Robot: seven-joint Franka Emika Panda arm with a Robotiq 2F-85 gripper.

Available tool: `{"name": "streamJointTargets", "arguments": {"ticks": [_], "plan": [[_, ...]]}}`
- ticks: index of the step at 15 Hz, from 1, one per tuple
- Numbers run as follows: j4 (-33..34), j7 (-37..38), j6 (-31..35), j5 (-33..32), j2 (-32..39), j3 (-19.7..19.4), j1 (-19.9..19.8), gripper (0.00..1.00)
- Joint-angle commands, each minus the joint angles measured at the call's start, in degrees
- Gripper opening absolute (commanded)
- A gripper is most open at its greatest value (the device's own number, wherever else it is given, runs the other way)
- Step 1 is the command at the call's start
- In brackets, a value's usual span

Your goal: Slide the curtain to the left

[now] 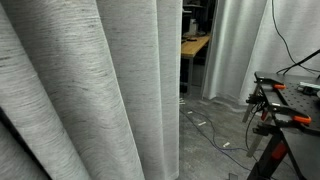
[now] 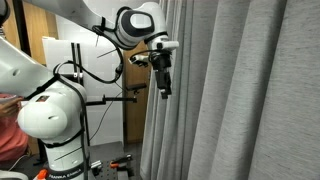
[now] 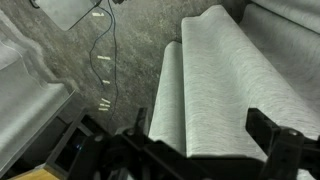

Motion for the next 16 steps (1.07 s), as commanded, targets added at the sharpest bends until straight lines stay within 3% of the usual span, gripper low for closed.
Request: {"name": "streamJointTargets", "arguments": {"ticks": [1,3,10,16], "plan": [[0.06,-0.17,-0.14,0.21,-0.10,0.24,-0.29,1.00],[0.89,-0.65,-0.26,-0.23,1.49,0.06,-0.78,1.00],[4.96,0.06,1.17,-12.49,3.91,-2.42,-10.69,1.00],[9.33,-1.68,7.71,-24.02,8.46,-3.01,-13.07,1.00]]}}
